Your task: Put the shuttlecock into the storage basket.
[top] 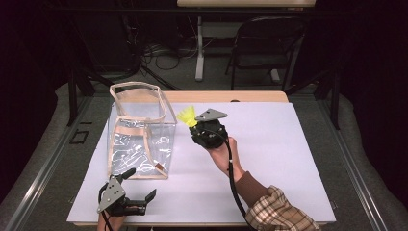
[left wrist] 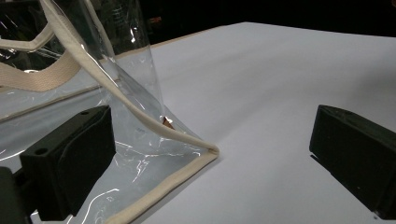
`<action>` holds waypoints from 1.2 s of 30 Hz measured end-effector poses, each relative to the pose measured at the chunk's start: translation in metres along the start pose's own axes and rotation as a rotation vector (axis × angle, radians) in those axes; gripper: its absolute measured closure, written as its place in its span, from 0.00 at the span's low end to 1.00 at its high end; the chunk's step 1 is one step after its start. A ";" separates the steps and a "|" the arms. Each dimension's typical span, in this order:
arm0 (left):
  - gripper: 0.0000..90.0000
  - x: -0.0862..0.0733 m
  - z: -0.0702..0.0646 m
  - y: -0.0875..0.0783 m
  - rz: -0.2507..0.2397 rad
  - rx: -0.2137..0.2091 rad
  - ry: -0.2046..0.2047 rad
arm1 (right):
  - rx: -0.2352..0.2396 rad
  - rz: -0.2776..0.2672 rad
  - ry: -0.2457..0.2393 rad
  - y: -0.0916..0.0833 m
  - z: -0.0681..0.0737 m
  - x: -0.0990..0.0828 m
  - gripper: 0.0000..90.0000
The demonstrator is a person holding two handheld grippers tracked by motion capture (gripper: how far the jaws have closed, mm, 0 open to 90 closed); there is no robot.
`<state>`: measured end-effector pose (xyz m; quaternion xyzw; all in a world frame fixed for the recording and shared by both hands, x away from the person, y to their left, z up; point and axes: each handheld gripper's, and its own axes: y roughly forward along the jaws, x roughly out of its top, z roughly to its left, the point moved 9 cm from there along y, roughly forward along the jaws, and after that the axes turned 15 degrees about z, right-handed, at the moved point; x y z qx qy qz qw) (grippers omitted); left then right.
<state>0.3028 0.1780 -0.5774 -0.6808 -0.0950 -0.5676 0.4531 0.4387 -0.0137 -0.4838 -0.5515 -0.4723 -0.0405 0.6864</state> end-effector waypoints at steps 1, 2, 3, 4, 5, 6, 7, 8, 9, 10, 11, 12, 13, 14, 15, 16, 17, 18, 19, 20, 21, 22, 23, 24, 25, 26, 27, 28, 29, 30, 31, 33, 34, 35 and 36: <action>0.00 0.000 0.000 0.000 0.000 0.000 0.000 | 0.002 -0.001 0.000 0.000 0.000 0.001 0.72; 0.00 0.000 0.000 0.000 0.000 0.000 0.000 | 0.002 -0.001 0.001 0.001 -0.001 0.002 0.72; 0.00 0.000 0.000 0.000 0.001 0.001 0.000 | 0.002 0.003 -0.001 0.001 -0.001 0.002 0.72; 0.00 0.000 0.000 0.000 0.000 0.001 -0.001 | 0.005 0.006 -0.002 0.002 -0.001 0.004 0.72; 0.00 0.000 0.000 0.000 0.000 0.001 -0.001 | 0.005 0.006 -0.002 0.002 -0.001 0.004 0.72; 0.00 0.000 0.000 0.000 0.000 0.001 -0.001 | 0.004 0.007 -0.004 0.002 -0.001 0.005 0.72; 0.00 0.000 0.000 0.000 0.000 0.001 -0.001 | 0.004 0.007 -0.006 0.002 -0.001 0.006 0.72; 0.00 0.000 0.000 0.000 0.000 0.001 -0.001 | 0.005 0.009 -0.006 0.002 -0.001 0.007 0.72; 0.00 0.000 0.000 0.000 0.000 0.001 -0.001 | 0.004 0.009 -0.007 0.002 -0.001 0.008 0.72; 0.00 0.000 0.000 0.000 0.000 0.000 -0.003 | 0.004 0.008 -0.010 0.002 -0.001 0.009 0.72; 0.00 0.000 0.000 0.000 0.001 0.001 -0.001 | 0.003 0.008 -0.011 0.002 -0.002 0.010 0.72; 0.00 0.000 0.000 0.000 0.000 0.001 -0.001 | 0.002 0.009 -0.012 0.001 -0.002 0.011 0.72; 0.00 0.000 0.000 0.000 0.001 0.001 -0.001 | 0.003 0.010 -0.011 0.001 -0.002 0.012 0.72; 0.00 0.000 0.000 0.000 0.000 0.001 -0.002 | 0.002 0.011 -0.011 0.002 -0.003 0.014 0.72; 0.00 0.000 0.000 0.000 0.000 0.001 -0.002 | 0.002 0.013 -0.013 0.002 -0.004 0.014 0.72; 0.00 0.000 0.000 0.000 0.000 0.001 -0.001 | 0.003 0.016 -0.012 0.002 -0.004 0.015 0.72; 0.00 0.000 0.000 0.000 0.000 0.001 -0.001 | 0.002 0.018 -0.012 0.002 -0.005 0.015 0.72; 0.00 0.000 0.000 0.000 0.000 0.000 -0.003 | 0.002 0.021 -0.012 0.003 -0.005 0.016 0.72; 0.00 0.000 0.000 0.000 0.000 0.000 -0.003 | 0.002 0.021 -0.012 0.003 -0.005 0.016 0.72; 0.00 0.000 0.000 0.000 0.000 0.000 -0.003 | 0.003 0.024 -0.011 0.003 -0.006 0.017 0.72; 0.00 0.000 0.000 0.000 0.000 0.000 -0.003 | 0.003 0.024 -0.011 0.003 -0.006 0.017 0.72; 0.00 0.000 0.000 0.000 -0.001 0.000 -0.003 | 0.004 0.025 -0.011 0.003 -0.007 0.018 0.72; 0.00 0.000 0.000 0.000 -0.001 0.000 -0.003 | 0.005 0.025 -0.011 0.003 -0.007 0.019 0.72; 0.00 0.000 0.000 0.000 0.000 0.000 -0.003 | 0.005 0.027 -0.008 0.003 -0.007 0.020 0.72; 0.00 0.000 0.000 0.000 0.000 0.000 -0.003 | 0.007 0.028 -0.012 0.003 -0.008 0.020 0.72; 0.00 0.000 0.000 0.000 0.000 0.000 -0.003 | 0.007 0.028 -0.011 0.003 -0.008 0.021 0.72; 0.00 0.000 0.000 0.000 -0.001 0.000 -0.004 | 0.007 0.028 -0.011 0.003 -0.008 0.022 0.72; 0.00 0.000 0.000 0.000 -0.001 0.000 -0.004 | 0.008 0.029 -0.013 0.004 -0.008 0.022 0.72; 0.00 0.000 0.000 0.000 -0.001 0.000 -0.004 | 0.010 0.031 -0.011 0.004 -0.008 0.023 0.72; 0.00 0.000 0.000 0.000 -0.002 -0.001 -0.002 | 0.009 0.032 -0.013 0.004 -0.008 0.023 0.72; 0.00 0.000 0.000 0.000 -0.002 -0.001 -0.002 | 0.009 0.032 -0.013 0.004 -0.008 0.023 0.72; 0.00 0.000 0.000 0.000 -0.002 -0.002 -0.004 | 0.010 0.034 -0.014 0.004 -0.008 0.025 0.72; 0.00 0.000 0.000 0.000 -0.002 -0.002 -0.004 | 0.011 0.037 -0.017 0.004 -0.009 0.026 0.72; 0.00 0.000 0.000 0.000 -0.002 -0.002 -0.004 | 0.011 0.037 -0.017 0.004 -0.009 0.026 0.72; 0.00 0.000 0.000 0.000 -0.002 -0.002 -0.002 | 0.014 0.038 -0.018 0.005 -0.009 0.028 0.72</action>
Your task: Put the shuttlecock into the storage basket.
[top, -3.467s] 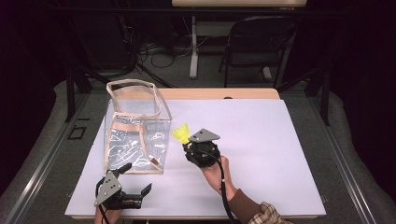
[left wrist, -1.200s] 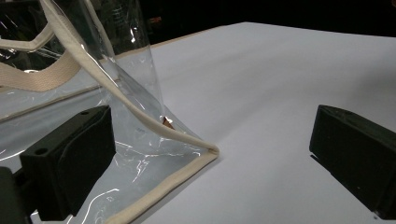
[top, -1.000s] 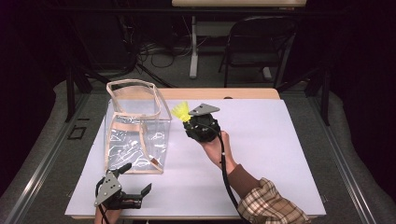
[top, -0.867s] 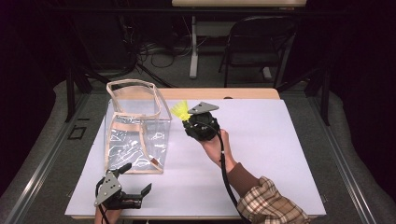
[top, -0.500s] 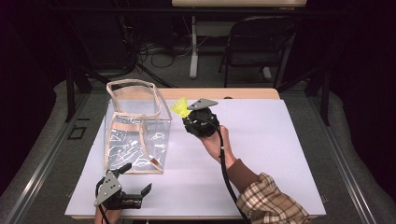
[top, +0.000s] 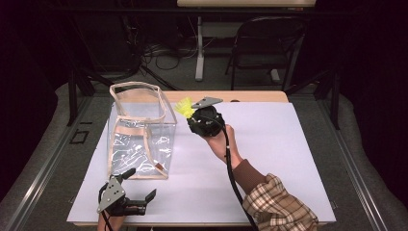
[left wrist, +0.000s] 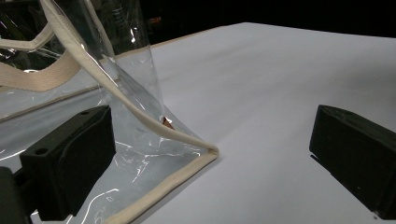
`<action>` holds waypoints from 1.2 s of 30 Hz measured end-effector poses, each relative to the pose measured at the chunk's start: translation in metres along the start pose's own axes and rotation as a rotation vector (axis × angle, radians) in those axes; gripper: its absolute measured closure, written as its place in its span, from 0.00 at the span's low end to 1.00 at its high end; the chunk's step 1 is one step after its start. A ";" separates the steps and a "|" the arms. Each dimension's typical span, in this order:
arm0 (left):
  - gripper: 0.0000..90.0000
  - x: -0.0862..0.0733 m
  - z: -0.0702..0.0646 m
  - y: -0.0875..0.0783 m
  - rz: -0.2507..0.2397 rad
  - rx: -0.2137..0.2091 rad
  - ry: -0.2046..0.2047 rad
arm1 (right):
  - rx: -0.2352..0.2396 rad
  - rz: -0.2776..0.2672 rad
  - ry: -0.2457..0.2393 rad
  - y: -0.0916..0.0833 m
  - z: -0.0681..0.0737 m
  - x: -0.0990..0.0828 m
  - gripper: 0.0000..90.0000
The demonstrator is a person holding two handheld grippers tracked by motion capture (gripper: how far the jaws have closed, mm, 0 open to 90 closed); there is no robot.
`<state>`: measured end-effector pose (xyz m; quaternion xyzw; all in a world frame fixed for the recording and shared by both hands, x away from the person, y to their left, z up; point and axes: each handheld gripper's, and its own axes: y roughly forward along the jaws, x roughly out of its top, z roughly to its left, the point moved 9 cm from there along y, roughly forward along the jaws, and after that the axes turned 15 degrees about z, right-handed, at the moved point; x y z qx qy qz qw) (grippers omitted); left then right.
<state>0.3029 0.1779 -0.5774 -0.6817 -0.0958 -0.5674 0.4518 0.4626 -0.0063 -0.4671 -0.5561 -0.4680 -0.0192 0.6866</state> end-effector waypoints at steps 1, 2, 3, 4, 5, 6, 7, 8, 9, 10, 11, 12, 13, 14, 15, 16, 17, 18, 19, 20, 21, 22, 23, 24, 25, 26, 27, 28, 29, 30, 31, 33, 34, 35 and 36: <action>0.00 0.000 0.000 0.000 0.000 0.000 0.000 | 0.001 0.000 0.006 0.000 0.000 0.001 0.72; 0.00 0.000 0.000 0.000 0.000 0.000 -0.002 | 0.001 0.000 0.006 0.000 0.000 0.001 0.72; 0.00 0.000 0.000 0.000 0.000 0.000 0.000 | 0.002 0.003 0.001 0.000 0.000 0.002 0.72; 0.00 0.000 0.000 0.000 0.000 0.000 0.000 | 0.004 0.005 0.003 0.000 0.000 0.003 0.72; 0.00 0.000 0.000 0.000 0.000 0.000 0.000 | 0.004 0.005 0.003 0.000 0.000 0.003 0.72; 0.00 0.000 0.000 0.000 0.000 0.000 0.000 | 0.008 0.008 0.004 -0.001 0.000 0.004 0.72; 0.00 0.000 0.000 0.000 -0.001 0.000 0.000 | 0.008 0.008 0.004 -0.001 0.000 0.004 0.72; 0.00 0.000 0.000 0.000 -0.001 0.000 0.000 | 0.012 0.006 -0.001 -0.001 0.000 0.006 0.72; 0.00 0.000 0.000 0.000 -0.001 -0.002 -0.002 | 0.012 0.006 -0.001 -0.001 0.000 0.006 0.72; 0.00 0.000 0.000 0.000 -0.001 -0.001 0.001 | 0.014 0.008 0.002 -0.001 0.000 0.007 0.72; 0.00 0.000 0.000 0.000 -0.001 -0.002 0.000 | 0.014 0.007 -0.001 -0.001 -0.001 0.008 0.72; 0.00 0.000 0.000 0.000 -0.003 -0.002 -0.001 | 0.016 0.010 -0.003 -0.001 -0.002 0.009 0.72; 0.00 0.000 0.000 0.000 -0.003 -0.002 -0.001 | 0.016 0.010 -0.003 -0.001 -0.002 0.009 0.72; 0.00 0.000 0.000 0.000 -0.001 -0.002 0.003 | 0.019 0.013 0.000 -0.001 -0.002 0.010 0.72; 0.00 0.000 0.000 0.000 -0.001 -0.002 0.003 | 0.019 0.013 0.000 -0.001 -0.002 0.010 0.72; 0.00 0.000 0.000 0.000 -0.002 -0.002 0.002 | 0.020 0.012 0.000 -0.002 -0.002 0.012 0.72; 0.00 0.000 0.000 0.000 -0.001 -0.002 0.003 | 0.020 0.012 0.000 -0.002 -0.002 0.012 0.72; 0.00 0.000 0.000 0.000 -0.001 -0.002 0.002 | 0.020 0.010 -0.002 -0.002 -0.002 0.014 0.72; 0.00 0.000 0.000 0.000 -0.001 -0.002 0.001 | 0.022 0.013 -0.001 -0.002 -0.002 0.014 0.72; 0.00 0.000 0.000 0.000 -0.002 -0.002 0.001 | 0.021 0.012 -0.004 -0.003 -0.003 0.015 0.72; 0.00 0.000 0.000 0.000 -0.002 -0.002 0.001 | 0.021 0.012 -0.004 -0.003 -0.003 0.015 0.72; 0.00 0.000 0.000 0.000 -0.002 -0.002 -0.001 | 0.022 0.009 -0.002 -0.004 -0.004 0.019 0.72; 0.00 0.000 0.000 0.000 -0.001 -0.003 0.000 | 0.022 0.009 -0.002 -0.004 -0.004 0.019 0.72; 0.00 0.000 0.000 0.000 -0.003 -0.001 0.001 | 0.022 0.011 -0.002 -0.005 -0.004 0.019 0.72; 0.00 0.001 -0.001 0.000 -0.003 -0.002 0.006 | 0.023 0.009 0.000 -0.006 -0.004 0.021 0.72; 0.00 0.000 -0.001 0.000 -0.002 -0.001 0.006 | 0.025 0.008 -0.001 -0.008 -0.004 0.024 0.72; 0.00 0.000 -0.001 0.000 -0.002 -0.001 0.006 | 0.025 0.008 -0.001 -0.008 -0.004 0.024 0.72; 0.00 0.000 -0.001 0.000 -0.002 -0.002 0.004 | 0.022 0.006 -0.010 -0.009 -0.003 0.027 0.72; 0.00 0.000 -0.001 0.000 -0.001 -0.002 0.004 | 0.022 0.006 -0.010 -0.009 -0.003 0.027 0.72; 0.00 0.000 0.000 0.000 -0.002 -0.001 0.006 | 0.023 0.005 -0.011 -0.010 -0.003 0.029 0.72; 0.00 0.000 0.000 0.000 -0.002 0.000 0.004 | 0.021 0.002 -0.014 -0.010 -0.003 0.031 0.72; 0.00 0.000 0.000 0.000 -0.004 -0.001 0.002 | 0.021 0.006 -0.011 -0.011 -0.003 0.033 0.72; 0.00 0.001 -0.001 0.000 -0.004 -0.002 0.005 | 0.022 0.005 -0.012 -0.011 -0.004 0.036 0.72; 0.00 0.001 -0.001 0.000 -0.004 -0.002 0.005 | 0.022 0.005 -0.012 -0.011 -0.004 0.036 0.72; 0.00 0.000 -0.001 0.000 -0.003 -0.002 0.006 | 0.020 0.006 -0.015 -0.011 -0.004 0.037 0.72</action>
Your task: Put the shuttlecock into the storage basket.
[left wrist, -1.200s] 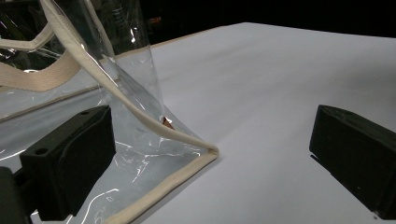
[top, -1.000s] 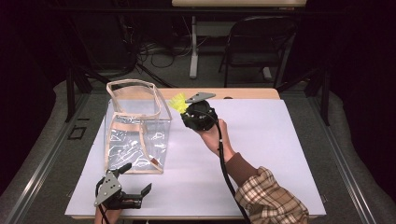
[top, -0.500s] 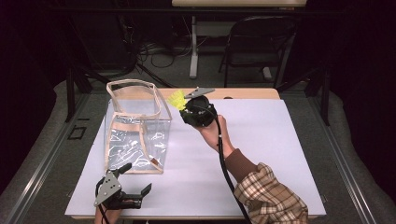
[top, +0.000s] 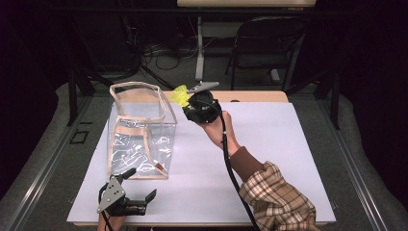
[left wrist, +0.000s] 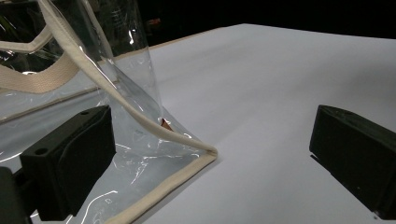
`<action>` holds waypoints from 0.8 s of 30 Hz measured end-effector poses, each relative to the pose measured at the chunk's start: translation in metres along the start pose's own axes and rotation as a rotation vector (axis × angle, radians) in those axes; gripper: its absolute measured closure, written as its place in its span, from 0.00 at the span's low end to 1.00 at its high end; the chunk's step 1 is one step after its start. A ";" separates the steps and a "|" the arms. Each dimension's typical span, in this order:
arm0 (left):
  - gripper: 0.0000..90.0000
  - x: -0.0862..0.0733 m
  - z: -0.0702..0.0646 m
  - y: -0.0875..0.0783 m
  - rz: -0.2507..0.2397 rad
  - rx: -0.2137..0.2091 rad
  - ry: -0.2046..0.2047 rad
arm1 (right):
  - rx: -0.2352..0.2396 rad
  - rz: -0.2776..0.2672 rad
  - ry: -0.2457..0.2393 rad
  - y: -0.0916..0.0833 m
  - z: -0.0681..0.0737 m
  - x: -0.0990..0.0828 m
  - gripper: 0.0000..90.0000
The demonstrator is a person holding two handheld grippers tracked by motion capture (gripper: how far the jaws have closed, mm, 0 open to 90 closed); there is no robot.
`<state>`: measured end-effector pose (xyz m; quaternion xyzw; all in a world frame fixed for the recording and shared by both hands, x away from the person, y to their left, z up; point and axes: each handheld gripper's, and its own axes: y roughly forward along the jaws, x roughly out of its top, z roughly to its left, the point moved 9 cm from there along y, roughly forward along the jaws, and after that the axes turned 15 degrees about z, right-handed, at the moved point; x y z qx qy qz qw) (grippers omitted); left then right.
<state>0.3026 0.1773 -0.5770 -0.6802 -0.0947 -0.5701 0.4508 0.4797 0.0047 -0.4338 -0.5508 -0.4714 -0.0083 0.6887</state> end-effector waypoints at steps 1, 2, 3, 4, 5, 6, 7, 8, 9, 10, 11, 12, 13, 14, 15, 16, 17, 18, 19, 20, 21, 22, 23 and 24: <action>0.00 0.000 0.000 0.000 0.000 -0.001 -0.002 | -0.001 0.001 0.001 0.000 0.000 0.001 0.72; 0.00 0.000 0.000 0.000 0.000 -0.001 -0.003 | -0.002 0.005 -0.003 0.001 0.000 0.002 0.72; 0.00 0.000 0.000 0.000 0.000 -0.001 -0.003 | -0.004 0.006 -0.006 0.001 -0.001 0.003 0.72; 0.00 0.000 0.000 0.000 0.001 -0.002 -0.003 | -0.006 0.006 -0.008 0.001 -0.001 0.005 0.72; 0.00 0.000 0.000 0.000 0.001 -0.002 -0.003 | -0.006 0.006 -0.008 0.001 -0.001 0.005 0.72; 0.00 0.000 0.000 0.000 0.001 -0.001 -0.001 | -0.008 0.007 -0.006 0.000 -0.002 0.006 0.72; 0.00 0.000 0.000 0.001 0.002 -0.001 -0.002 | -0.008 0.006 -0.005 -0.001 -0.002 0.009 0.72; 0.00 0.000 0.000 0.001 0.002 -0.002 -0.004 | -0.008 0.006 -0.005 -0.001 -0.002 0.009 0.72; 0.00 0.000 0.000 0.001 0.002 -0.002 -0.003 | -0.009 0.004 -0.007 -0.001 -0.003 0.010 0.72; 0.00 0.000 0.000 0.000 0.002 0.000 -0.001 | -0.010 0.005 -0.007 -0.001 -0.003 0.010 0.72; 0.00 0.000 0.000 0.000 0.002 -0.001 -0.001 | -0.012 0.004 -0.011 -0.002 -0.003 0.012 0.72; 0.00 0.000 0.000 0.000 0.002 -0.003 -0.001 | -0.012 0.009 -0.009 -0.002 -0.003 0.013 0.72; 0.00 0.000 0.000 0.000 0.002 -0.003 -0.001 | -0.012 0.009 -0.009 -0.002 -0.003 0.013 0.72; 0.00 0.000 0.000 0.000 0.002 -0.005 -0.001 | -0.013 0.011 -0.013 -0.001 -0.003 0.014 0.72; 0.00 0.000 -0.001 0.000 0.002 -0.006 -0.001 | -0.013 0.011 -0.013 -0.001 -0.003 0.014 0.72; 0.00 0.000 -0.001 0.000 0.003 -0.006 0.000 | -0.015 0.010 -0.017 -0.001 -0.003 0.015 0.72; 0.00 0.000 -0.001 0.000 0.003 -0.006 0.000 | -0.014 0.012 -0.016 -0.001 -0.003 0.016 0.72; 0.00 0.000 -0.001 0.001 0.004 -0.006 0.000 | -0.014 0.013 -0.017 -0.001 -0.003 0.017 0.72; 0.00 0.000 -0.001 0.001 0.004 -0.005 -0.001 | -0.011 0.013 -0.017 0.000 -0.003 0.019 0.72; 0.00 0.000 -0.001 0.001 0.004 -0.004 0.000 | -0.011 0.015 -0.016 0.000 -0.003 0.020 0.72; 0.00 0.000 -0.001 0.001 0.004 -0.004 0.000 | -0.011 0.015 -0.016 0.000 -0.003 0.020 0.72; 0.00 0.000 -0.001 0.001 0.004 -0.004 0.000 | -0.012 0.014 -0.020 0.000 -0.003 0.021 0.72; 0.00 0.000 -0.001 0.001 0.005 -0.003 0.000 | -0.008 0.013 -0.019 0.000 -0.002 0.022 0.72; 0.00 0.000 -0.001 0.001 0.005 -0.003 0.001 | -0.008 0.013 -0.021 0.000 -0.002 0.023 0.72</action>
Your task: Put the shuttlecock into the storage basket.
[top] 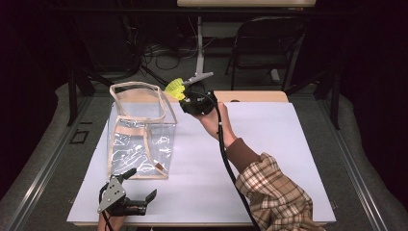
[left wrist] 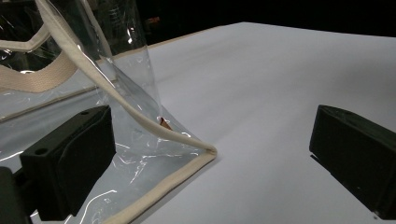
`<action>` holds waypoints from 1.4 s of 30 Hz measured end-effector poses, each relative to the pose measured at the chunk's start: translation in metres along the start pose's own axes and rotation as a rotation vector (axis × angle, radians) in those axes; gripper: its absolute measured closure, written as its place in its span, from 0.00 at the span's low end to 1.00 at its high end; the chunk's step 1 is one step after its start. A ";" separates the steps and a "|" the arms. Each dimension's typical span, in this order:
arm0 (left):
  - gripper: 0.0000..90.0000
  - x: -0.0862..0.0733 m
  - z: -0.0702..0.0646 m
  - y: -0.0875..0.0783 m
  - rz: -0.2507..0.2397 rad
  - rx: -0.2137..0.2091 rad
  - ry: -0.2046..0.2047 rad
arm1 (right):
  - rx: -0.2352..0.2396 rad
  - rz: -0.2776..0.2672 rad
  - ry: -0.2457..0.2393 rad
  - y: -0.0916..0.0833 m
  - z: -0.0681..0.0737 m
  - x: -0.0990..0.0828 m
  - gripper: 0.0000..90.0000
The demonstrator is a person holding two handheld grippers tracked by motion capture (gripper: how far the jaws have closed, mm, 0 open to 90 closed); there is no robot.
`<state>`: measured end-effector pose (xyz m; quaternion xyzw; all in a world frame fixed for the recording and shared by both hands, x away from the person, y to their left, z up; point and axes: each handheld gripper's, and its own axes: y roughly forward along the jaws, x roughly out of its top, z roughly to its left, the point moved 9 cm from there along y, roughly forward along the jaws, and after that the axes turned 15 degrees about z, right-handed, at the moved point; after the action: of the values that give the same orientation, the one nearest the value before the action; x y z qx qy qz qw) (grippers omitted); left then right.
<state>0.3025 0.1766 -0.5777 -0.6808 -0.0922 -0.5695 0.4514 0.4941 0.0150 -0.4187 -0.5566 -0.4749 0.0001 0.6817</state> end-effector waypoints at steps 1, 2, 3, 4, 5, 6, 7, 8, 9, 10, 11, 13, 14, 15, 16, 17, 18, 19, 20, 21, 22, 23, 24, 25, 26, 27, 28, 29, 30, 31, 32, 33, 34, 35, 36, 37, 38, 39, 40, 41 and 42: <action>0.00 0.000 0.000 0.000 0.000 0.000 0.000 | 0.002 -0.003 -0.003 0.000 0.000 0.002 0.72; 0.00 0.000 0.000 0.000 -0.001 -0.001 0.000 | 0.002 -0.003 -0.002 0.000 0.000 0.003 0.72; 0.00 0.000 0.000 0.000 -0.002 -0.001 -0.002 | 0.002 -0.004 0.000 -0.001 0.001 0.004 0.72; 0.00 0.000 0.000 0.000 -0.002 -0.001 -0.001 | 0.004 -0.004 -0.001 -0.001 0.001 0.006 0.72; 0.00 0.000 0.000 0.000 -0.002 -0.001 -0.001 | 0.004 -0.004 -0.001 -0.001 0.001 0.006 0.72; 0.00 0.000 0.000 0.000 -0.001 -0.001 0.000 | 0.003 -0.005 -0.002 -0.002 0.002 0.007 0.72; 0.00 0.000 0.000 0.000 -0.001 0.000 0.000 | 0.004 -0.006 -0.006 -0.002 0.002 0.009 0.72; 0.00 0.000 0.000 0.000 -0.001 -0.001 0.000 | 0.005 -0.009 -0.005 -0.003 0.003 0.011 0.72; 0.00 0.000 0.000 0.000 -0.001 -0.001 0.000 | 0.005 -0.009 -0.005 -0.003 0.003 0.011 0.72; 0.00 0.000 0.000 0.000 -0.001 -0.001 0.000 | 0.009 -0.009 -0.007 -0.003 0.003 0.012 0.72; 0.00 0.000 0.000 0.000 -0.001 0.000 0.000 | 0.012 -0.009 -0.010 -0.003 0.004 0.014 0.72; 0.00 0.000 0.000 0.000 -0.001 0.000 0.000 | 0.014 -0.010 -0.013 -0.002 0.005 0.016 0.72; 0.00 0.000 0.000 0.000 -0.001 0.000 -0.001 | 0.015 -0.008 -0.012 -0.002 0.006 0.016 0.72; 0.00 0.000 0.000 0.000 -0.001 0.000 0.000 | 0.017 -0.008 -0.014 -0.001 0.006 0.017 0.72; 0.00 0.000 0.000 0.000 -0.001 0.000 -0.001 | 0.019 -0.008 -0.015 -0.001 0.006 0.018 0.72; 0.00 0.000 0.000 0.000 -0.001 0.000 0.000 | 0.019 -0.008 -0.015 -0.001 0.006 0.018 0.72; 0.00 0.000 0.001 0.000 -0.002 0.000 -0.001 | 0.023 -0.008 -0.016 -0.001 0.007 0.019 0.72; 0.00 0.000 0.001 0.000 0.000 0.003 -0.002 | 0.024 -0.008 -0.016 -0.001 0.007 0.020 0.72; 0.00 0.000 0.001 0.000 0.001 0.002 -0.001 | 0.024 -0.009 -0.020 -0.001 0.007 0.022 0.72; 0.00 0.000 0.001 0.000 0.001 0.001 0.000 | 0.024 -0.009 -0.020 -0.001 0.007 0.022 0.72; 0.00 0.000 0.001 0.000 0.000 0.002 0.000 | 0.023 -0.008 -0.025 -0.001 0.008 0.024 0.72; 0.00 0.000 0.001 0.000 0.000 -0.001 0.001 | 0.025 -0.005 -0.025 -0.002 0.009 0.025 0.72; 0.00 0.000 0.001 0.000 0.000 -0.001 0.001 | 0.023 -0.009 -0.029 -0.002 0.010 0.026 0.72; 0.00 0.000 0.001 0.000 0.001 0.001 0.000 | 0.023 -0.009 -0.029 -0.002 0.010 0.026 0.72; 0.00 0.000 0.001 0.000 0.001 0.001 0.000 | 0.026 -0.010 -0.032 -0.002 0.011 0.027 0.72; 0.00 0.000 0.001 0.000 0.001 0.001 0.000 | 0.029 -0.010 -0.037 -0.002 0.012 0.028 0.72; 0.00 0.000 0.001 0.000 0.000 -0.001 0.001 | 0.036 -0.007 -0.038 -0.001 0.014 0.029 0.72; 0.00 0.000 0.001 0.000 0.000 -0.001 0.001 | 0.036 -0.007 -0.038 -0.001 0.014 0.029 0.72; 0.00 0.000 0.001 0.000 0.000 -0.001 0.000 | 0.038 -0.008 -0.043 -0.001 0.016 0.031 0.72; 0.00 0.000 0.001 0.000 0.001 0.001 0.000 | 0.038 -0.008 -0.043 -0.001 0.016 0.031 0.72; 0.00 0.000 0.001 -0.001 0.001 0.002 0.000 | 0.041 -0.010 -0.044 -0.001 0.017 0.033 0.72; 0.00 0.000 0.001 -0.001 -0.001 0.002 -0.003 | 0.041 -0.013 -0.047 -0.001 0.018 0.034 0.72; 0.00 0.000 0.001 -0.001 -0.001 0.002 -0.004 | 0.043 -0.012 -0.047 -0.001 0.019 0.035 0.72; 0.00 0.000 0.001 -0.001 0.000 0.002 -0.004 | 0.045 -0.013 -0.050 -0.001 0.020 0.036 0.72; 0.00 0.000 0.001 -0.001 0.000 0.001 -0.003 | 0.048 -0.015 -0.054 0.000 0.023 0.039 0.72; 0.00 0.000 0.001 -0.001 0.000 0.001 -0.003 | 0.048 -0.015 -0.054 0.000 0.023 0.039 0.72; 0.00 0.000 0.001 -0.001 0.000 0.001 -0.003 | 0.050 -0.014 -0.055 0.001 0.024 0.040 0.72; 0.00 0.000 0.001 -0.001 0.000 0.001 -0.003 | 0.050 -0.014 -0.057 0.001 0.025 0.041 0.72; 0.00 0.000 0.001 -0.001 -0.001 0.000 -0.003 | 0.053 -0.013 -0.059 0.002 0.026 0.042 0.72; 0.00 0.000 0.001 -0.001 -0.001 0.000 -0.003 | 0.058 -0.012 -0.060 0.003 0.028 0.043 0.72; 0.00 0.000 0.001 -0.001 -0.001 -0.001 -0.003 | 0.057 -0.012 -0.061 0.003 0.029 0.044 0.72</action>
<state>0.3024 0.1778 -0.5775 -0.6818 -0.0930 -0.5686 0.4507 0.5010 0.0611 -0.3951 -0.5339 -0.4988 0.0264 0.6823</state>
